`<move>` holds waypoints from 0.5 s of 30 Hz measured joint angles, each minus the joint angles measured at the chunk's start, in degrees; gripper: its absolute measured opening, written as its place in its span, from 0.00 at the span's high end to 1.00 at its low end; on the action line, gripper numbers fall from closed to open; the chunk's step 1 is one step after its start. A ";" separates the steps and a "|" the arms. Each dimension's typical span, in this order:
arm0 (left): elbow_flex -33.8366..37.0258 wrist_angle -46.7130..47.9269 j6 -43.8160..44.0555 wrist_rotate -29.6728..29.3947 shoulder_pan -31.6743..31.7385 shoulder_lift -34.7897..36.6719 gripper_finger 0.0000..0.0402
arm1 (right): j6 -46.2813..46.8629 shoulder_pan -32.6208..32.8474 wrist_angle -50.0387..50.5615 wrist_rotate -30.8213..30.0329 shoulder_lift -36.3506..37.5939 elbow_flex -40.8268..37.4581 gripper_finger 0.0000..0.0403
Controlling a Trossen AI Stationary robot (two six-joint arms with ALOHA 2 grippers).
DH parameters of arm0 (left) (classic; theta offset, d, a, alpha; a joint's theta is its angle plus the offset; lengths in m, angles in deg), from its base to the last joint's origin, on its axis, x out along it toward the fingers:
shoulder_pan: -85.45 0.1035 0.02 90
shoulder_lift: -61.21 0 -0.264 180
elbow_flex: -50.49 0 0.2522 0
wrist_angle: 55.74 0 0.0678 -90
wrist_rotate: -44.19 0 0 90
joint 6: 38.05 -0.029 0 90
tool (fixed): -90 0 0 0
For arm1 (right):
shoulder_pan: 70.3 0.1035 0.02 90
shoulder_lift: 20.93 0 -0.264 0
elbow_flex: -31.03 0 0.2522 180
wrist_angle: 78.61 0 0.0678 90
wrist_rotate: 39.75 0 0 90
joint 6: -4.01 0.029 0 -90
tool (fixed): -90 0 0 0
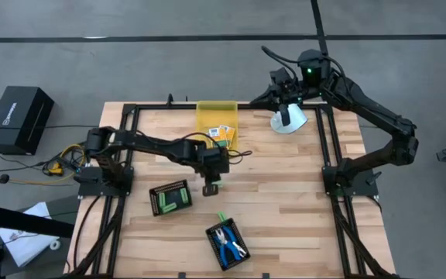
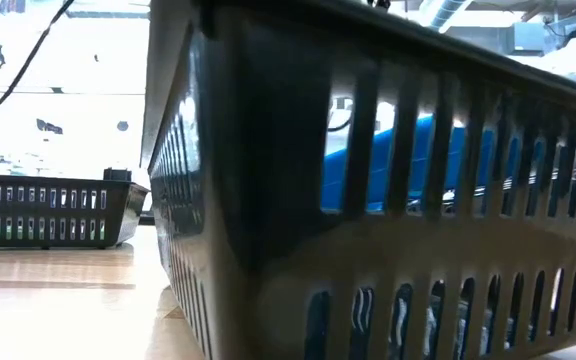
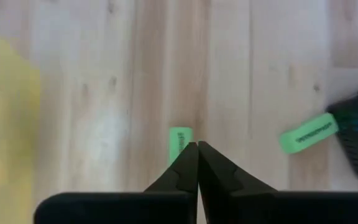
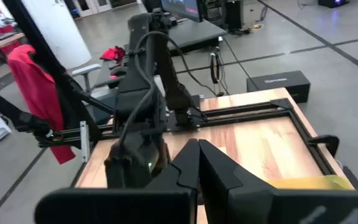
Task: Pick & Place School Supplies
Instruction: Put the green eraser into the left black bin
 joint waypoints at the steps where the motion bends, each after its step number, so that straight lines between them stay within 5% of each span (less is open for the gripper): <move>1: -0.02 -0.06 -0.25 -0.21 0.01 0.10 0.99 | 0.00 -0.20 -0.24 0.67 0.03 0.00 1.00; 6: -0.11 -0.10 2.66 2.97 1.13 -4.13 0.94 | 0.18 -0.36 -1.19 1.45 0.09 0.02 1.00; 15: -0.09 0.38 3.01 7.66 1.42 -10.21 0.59 | 0.42 -0.36 -1.02 1.48 0.11 0.02 1.00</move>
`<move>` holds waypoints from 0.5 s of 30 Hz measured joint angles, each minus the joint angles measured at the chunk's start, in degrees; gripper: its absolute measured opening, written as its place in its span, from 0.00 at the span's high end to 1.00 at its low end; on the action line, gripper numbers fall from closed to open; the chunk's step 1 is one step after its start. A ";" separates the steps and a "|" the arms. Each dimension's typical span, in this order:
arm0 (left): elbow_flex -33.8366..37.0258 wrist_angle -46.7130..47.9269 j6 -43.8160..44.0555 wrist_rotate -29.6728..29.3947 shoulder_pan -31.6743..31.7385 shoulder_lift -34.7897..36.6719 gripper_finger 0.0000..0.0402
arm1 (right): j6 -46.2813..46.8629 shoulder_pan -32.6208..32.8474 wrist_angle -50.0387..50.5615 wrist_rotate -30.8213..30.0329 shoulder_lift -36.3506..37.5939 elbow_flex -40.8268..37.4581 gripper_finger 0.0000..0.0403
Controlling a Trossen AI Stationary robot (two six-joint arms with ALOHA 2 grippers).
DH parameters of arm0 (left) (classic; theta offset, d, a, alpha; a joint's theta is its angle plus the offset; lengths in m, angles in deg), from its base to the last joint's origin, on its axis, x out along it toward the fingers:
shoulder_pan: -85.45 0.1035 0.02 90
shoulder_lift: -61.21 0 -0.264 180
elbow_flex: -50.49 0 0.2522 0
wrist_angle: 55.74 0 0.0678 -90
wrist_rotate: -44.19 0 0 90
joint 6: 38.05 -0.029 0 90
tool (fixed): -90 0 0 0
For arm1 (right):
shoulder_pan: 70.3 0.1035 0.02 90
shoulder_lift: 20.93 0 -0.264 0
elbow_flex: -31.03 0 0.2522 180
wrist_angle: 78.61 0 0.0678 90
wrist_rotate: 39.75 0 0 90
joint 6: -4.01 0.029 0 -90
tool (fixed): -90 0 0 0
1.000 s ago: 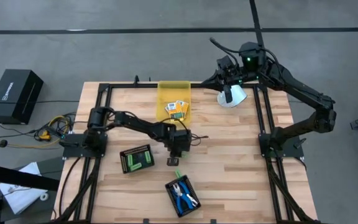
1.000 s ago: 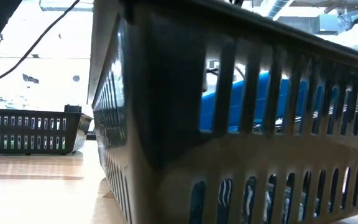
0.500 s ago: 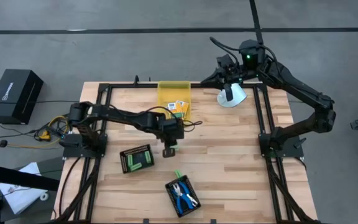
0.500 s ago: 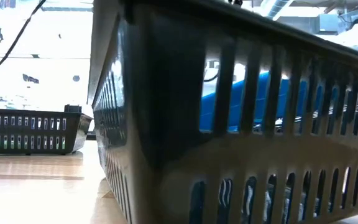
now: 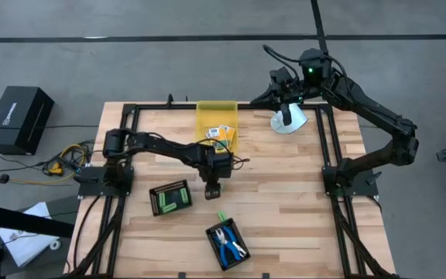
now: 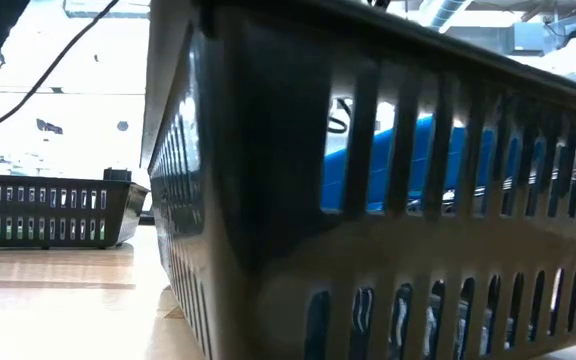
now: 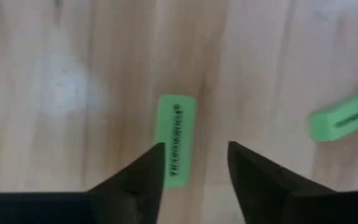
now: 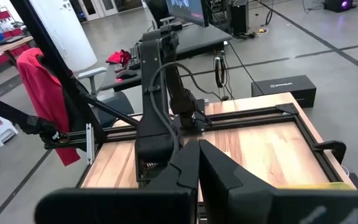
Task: Pick & Place School Supplies
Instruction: Put the green eraser into the left black bin
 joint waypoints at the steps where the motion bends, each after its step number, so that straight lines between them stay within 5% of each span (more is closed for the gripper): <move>1: -0.02 -0.14 0.06 0.39 -0.12 0.00 0.55 | 0.01 0.00 0.05 -0.01 0.00 0.00 1.00; 7: -0.50 -1.14 -1.02 -1.56 -0.94 -3.96 0.49 | -0.04 -0.13 -0.03 0.01 0.00 0.00 1.00; 15: -1.14 -2.13 -0.70 2.86 -0.27 -7.85 0.64 | 0.02 -0.22 0.37 0.18 0.00 0.02 1.00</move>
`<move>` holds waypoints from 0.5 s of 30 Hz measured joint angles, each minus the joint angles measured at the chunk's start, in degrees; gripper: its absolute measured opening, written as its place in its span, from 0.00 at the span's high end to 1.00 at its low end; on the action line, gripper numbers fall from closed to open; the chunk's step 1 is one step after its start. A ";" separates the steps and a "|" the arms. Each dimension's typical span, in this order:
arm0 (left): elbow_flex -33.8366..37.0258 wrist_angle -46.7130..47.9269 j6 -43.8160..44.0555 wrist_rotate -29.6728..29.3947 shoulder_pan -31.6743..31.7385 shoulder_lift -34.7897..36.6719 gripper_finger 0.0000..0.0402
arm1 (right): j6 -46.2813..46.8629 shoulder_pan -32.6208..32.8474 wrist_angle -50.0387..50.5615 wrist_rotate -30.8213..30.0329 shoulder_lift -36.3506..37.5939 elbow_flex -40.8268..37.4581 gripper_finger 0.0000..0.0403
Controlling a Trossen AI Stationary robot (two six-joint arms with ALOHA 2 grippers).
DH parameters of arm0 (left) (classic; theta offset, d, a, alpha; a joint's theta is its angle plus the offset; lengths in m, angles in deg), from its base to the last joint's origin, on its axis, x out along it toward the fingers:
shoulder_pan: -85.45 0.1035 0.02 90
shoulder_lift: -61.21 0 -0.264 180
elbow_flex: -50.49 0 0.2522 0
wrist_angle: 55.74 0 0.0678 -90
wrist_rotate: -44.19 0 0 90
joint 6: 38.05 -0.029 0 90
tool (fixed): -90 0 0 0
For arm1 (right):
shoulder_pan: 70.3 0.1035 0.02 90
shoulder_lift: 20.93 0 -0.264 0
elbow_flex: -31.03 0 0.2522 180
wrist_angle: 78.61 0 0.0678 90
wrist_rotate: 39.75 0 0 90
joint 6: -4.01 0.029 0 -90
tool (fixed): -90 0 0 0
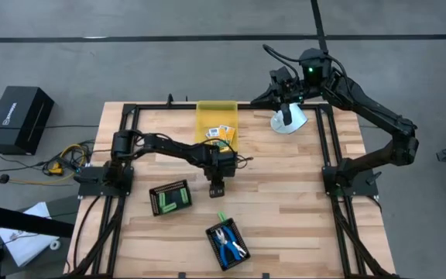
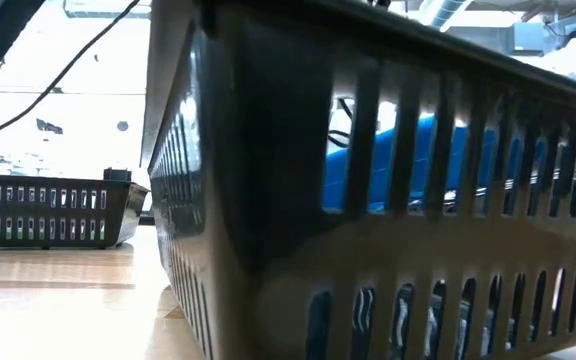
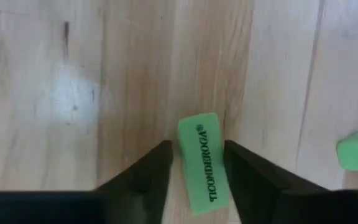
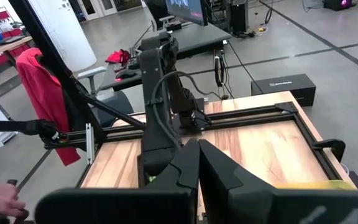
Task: Pick & Place School Supplies
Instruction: Put the green eraser into the left black bin
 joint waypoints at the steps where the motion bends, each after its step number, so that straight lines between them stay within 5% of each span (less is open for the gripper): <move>1: 0.00 0.41 -0.58 -0.35 -0.47 0.00 0.69 | 0.00 0.00 0.13 0.03 0.00 0.00 1.00; 4: 0.00 0.79 -2.94 -1.04 -1.57 0.00 0.90 | 0.00 0.02 0.13 0.17 0.00 0.00 1.00; 15: -0.35 0.15 -4.91 -0.78 -0.21 -0.06 0.91 | -1.53 -1.41 -0.14 0.40 0.00 0.00 1.00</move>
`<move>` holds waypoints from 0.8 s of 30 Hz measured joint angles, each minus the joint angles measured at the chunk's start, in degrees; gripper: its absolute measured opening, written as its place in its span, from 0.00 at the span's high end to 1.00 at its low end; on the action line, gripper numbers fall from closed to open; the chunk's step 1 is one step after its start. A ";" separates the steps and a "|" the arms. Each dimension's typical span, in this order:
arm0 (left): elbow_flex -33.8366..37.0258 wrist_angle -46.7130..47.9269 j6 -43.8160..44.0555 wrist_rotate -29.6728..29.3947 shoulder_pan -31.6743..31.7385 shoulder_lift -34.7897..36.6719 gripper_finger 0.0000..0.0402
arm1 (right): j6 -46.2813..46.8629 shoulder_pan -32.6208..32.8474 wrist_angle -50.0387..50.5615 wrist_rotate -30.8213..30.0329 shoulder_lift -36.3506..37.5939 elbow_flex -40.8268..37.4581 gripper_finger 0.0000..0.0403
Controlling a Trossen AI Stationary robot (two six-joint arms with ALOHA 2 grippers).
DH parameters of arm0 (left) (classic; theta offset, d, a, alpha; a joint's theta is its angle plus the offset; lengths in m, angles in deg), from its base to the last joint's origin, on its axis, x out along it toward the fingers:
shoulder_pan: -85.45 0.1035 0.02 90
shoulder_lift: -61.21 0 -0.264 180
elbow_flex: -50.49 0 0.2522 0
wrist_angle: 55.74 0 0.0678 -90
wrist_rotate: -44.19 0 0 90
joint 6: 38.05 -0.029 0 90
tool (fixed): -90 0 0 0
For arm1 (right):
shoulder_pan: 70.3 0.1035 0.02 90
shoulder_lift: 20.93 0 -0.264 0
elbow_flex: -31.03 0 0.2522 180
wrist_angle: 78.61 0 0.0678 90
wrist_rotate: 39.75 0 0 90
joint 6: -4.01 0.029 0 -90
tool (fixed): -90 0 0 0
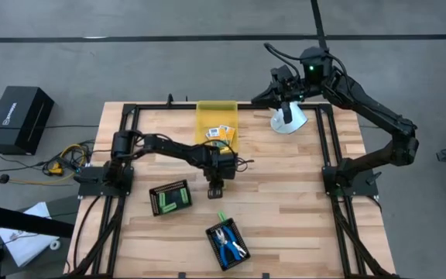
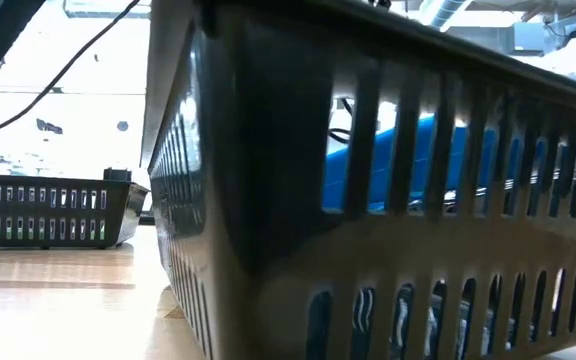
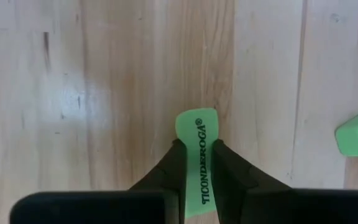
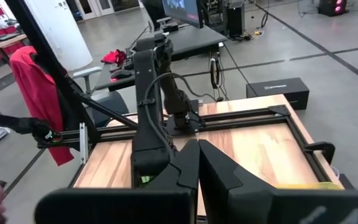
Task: Pick & Place School Supplies
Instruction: Put the green eraser into the left black bin
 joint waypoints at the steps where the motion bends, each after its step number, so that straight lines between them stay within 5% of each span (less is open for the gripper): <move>1: 0.08 -0.17 0.20 -0.33 0.27 -0.05 0.91 | -0.02 -0.31 -0.25 0.27 0.00 0.00 1.00; 17: 1.62 10.75 18.67 -6.75 1.53 19.95 0.99 | -0.61 -2.04 -2.48 2.63 0.00 0.00 1.00; 24: 1.60 10.31 23.69 -7.36 3.24 20.47 1.00 | -0.84 -2.02 -2.34 3.35 0.00 0.00 1.00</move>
